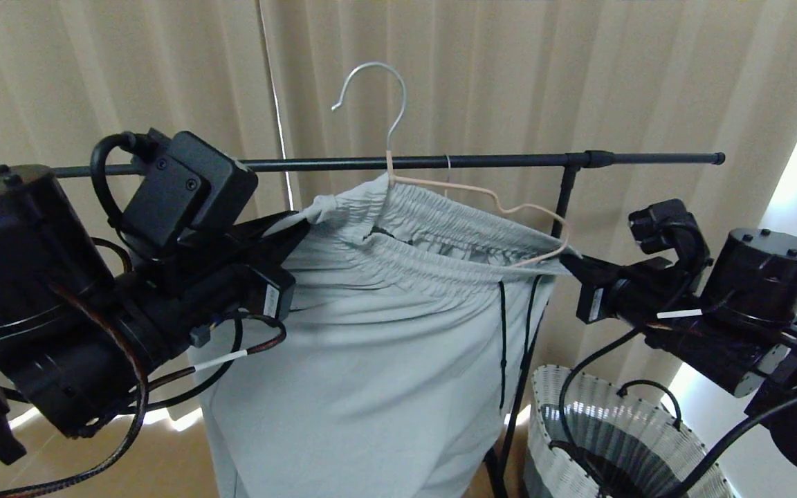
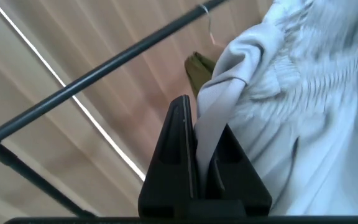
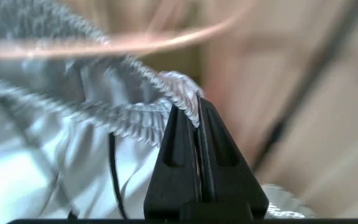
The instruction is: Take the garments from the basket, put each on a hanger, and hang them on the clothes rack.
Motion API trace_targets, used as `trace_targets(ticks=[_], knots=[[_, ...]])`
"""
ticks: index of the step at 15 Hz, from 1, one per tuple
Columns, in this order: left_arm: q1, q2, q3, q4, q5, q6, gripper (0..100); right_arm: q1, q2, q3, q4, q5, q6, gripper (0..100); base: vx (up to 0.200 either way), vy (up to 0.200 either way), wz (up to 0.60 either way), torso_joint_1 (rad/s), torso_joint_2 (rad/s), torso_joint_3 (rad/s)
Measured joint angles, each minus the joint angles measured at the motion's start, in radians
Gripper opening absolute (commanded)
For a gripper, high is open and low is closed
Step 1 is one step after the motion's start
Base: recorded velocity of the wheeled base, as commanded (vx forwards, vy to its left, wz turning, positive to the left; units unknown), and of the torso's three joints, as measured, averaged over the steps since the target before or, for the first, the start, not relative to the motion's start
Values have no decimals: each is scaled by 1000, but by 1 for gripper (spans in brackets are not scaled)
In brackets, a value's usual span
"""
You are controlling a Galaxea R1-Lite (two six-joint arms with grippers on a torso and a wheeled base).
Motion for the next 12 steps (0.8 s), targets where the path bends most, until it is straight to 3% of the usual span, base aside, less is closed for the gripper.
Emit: trace_targets(ticks=[4,7,8,10,12], knots=[[13,3,49,0,6,97,0,-32,-7,-14,-62,4,1,0,0,0,0,0,0,0],[17,15,61,2,19,107,0,14,-9,2,-99,2,0,0,0,0,0,0,0,0],[18,24,59,4,52,108,0,46,-9,15,-128,1,-1,0,0,0,0,0,0,0],[18,44,46,-1,213,99,0,118,-17,64,-164,1,-17,0,0,0,0,0,0,0],[15,64,27,-1,274,60,0,164,-28,106,-172,1,-40,0,0,0,0,0,0,0]])
